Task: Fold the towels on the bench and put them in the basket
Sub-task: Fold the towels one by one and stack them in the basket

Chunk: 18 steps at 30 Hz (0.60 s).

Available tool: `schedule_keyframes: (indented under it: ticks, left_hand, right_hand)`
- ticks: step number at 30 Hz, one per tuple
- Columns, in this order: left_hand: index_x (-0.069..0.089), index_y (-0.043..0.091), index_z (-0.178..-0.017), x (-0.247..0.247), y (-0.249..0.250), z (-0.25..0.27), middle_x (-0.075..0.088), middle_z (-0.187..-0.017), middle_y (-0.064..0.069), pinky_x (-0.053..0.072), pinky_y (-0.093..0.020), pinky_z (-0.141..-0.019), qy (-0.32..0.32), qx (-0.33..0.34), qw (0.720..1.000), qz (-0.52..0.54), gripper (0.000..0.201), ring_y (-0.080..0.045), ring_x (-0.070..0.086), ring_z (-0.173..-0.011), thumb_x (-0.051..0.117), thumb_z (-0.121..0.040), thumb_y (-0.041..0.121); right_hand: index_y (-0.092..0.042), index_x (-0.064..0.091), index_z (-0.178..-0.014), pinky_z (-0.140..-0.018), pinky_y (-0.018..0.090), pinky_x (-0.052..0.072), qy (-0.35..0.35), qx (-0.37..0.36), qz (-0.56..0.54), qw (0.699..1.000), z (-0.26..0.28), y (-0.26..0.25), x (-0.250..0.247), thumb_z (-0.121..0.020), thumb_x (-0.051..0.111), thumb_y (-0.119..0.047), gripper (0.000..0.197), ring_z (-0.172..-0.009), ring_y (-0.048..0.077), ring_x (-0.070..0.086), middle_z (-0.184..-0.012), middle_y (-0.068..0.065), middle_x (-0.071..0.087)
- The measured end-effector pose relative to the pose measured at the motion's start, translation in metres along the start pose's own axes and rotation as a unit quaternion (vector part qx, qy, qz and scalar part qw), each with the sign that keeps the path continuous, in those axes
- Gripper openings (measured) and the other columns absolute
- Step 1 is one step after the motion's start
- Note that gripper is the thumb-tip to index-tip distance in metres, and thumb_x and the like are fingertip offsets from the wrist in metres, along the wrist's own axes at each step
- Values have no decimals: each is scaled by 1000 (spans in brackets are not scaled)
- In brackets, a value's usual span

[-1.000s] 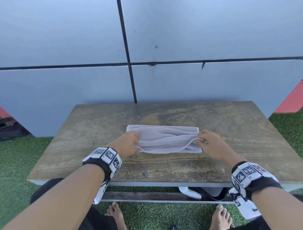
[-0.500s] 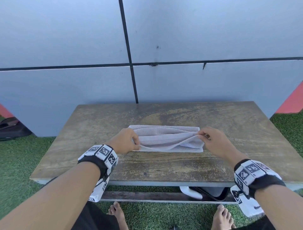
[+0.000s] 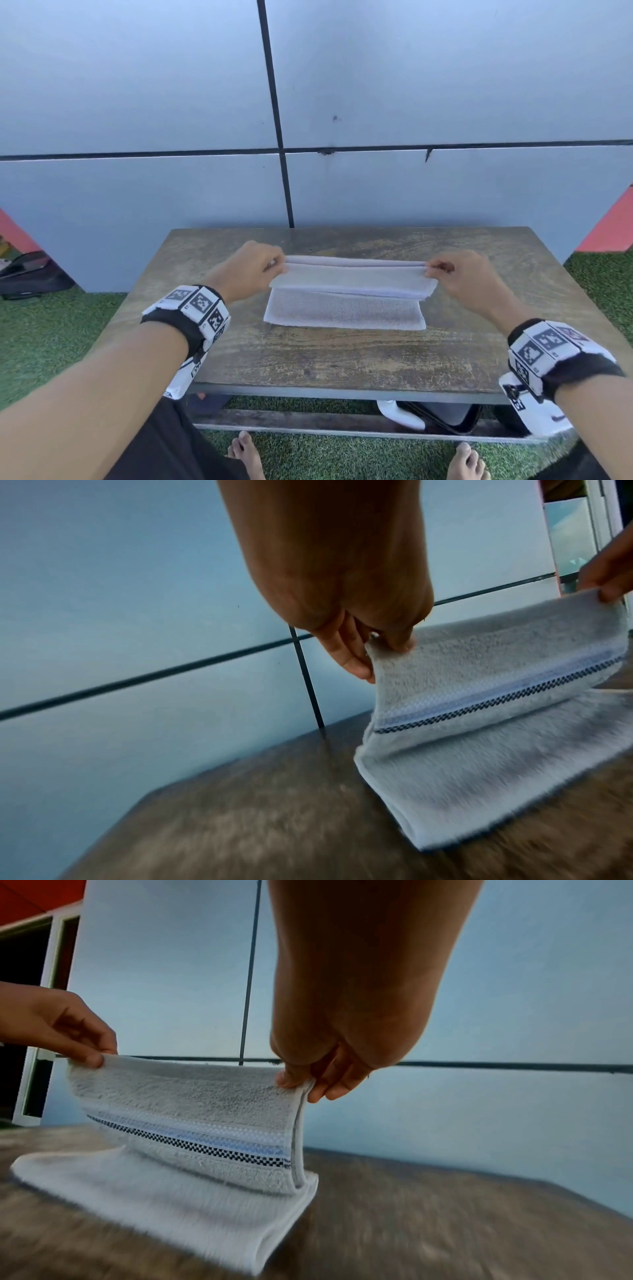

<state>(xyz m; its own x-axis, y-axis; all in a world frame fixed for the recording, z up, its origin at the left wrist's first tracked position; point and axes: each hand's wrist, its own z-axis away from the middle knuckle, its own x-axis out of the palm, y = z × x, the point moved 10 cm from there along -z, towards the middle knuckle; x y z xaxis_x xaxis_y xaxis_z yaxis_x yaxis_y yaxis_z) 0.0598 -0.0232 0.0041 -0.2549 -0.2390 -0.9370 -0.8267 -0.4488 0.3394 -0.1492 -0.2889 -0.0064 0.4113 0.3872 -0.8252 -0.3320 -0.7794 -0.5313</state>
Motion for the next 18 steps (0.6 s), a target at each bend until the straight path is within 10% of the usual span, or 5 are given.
schedule_keyframes:
  ticks: [5, 11, 15, 18]
  left_hand:
    - [58, 15, -88, -81, 12, -28, 51, -71, 15, 33, -26, -64, 66, 18, 997, -24, 16, -6, 48, -64, 52, -102, 20]
    - [65, 8, -102, -172, 21, -57, 59, -81, -3, 39, -30, -67, 146, 8, 988, -54, 15, -24, 54, -71, 52, -101, 16]
    - [69, 3, -105, -208, 31, -71, 57, -81, -2, 40, -29, -70, 191, 14, 979, -68, 17, -18, 50, -69, 57, -99, 14]
    - [72, 4, -102, -223, 30, -77, 65, -89, -10, 51, -36, -73, 212, 11, 976, -52, 15, -26, 59, -77, 62, -96, 14]
  right_hand:
    - [-4, 74, -88, -80, 32, 45, 110, -86, 18, 990, -52, -48, -78, -88, 72, -8, 5, -79, 31, 62, -85, 11, 69]
    - [-4, 75, -95, -96, 42, 45, 151, -115, 65, 980, -104, -104, -147, -90, 70, -13, 11, -84, 30, 63, -94, 13, 71]
    - [-4, 75, -96, -83, 25, 36, 166, -99, 80, 978, -127, -120, -170, -91, 68, -14, 13, -89, 30, 64, -99, 13, 72]
    - [-7, 75, -96, -86, 31, 41, 194, -93, 83, 973, -135, -125, -180, -93, 66, -16, 13, -92, 32, 63, -98, 12, 71]
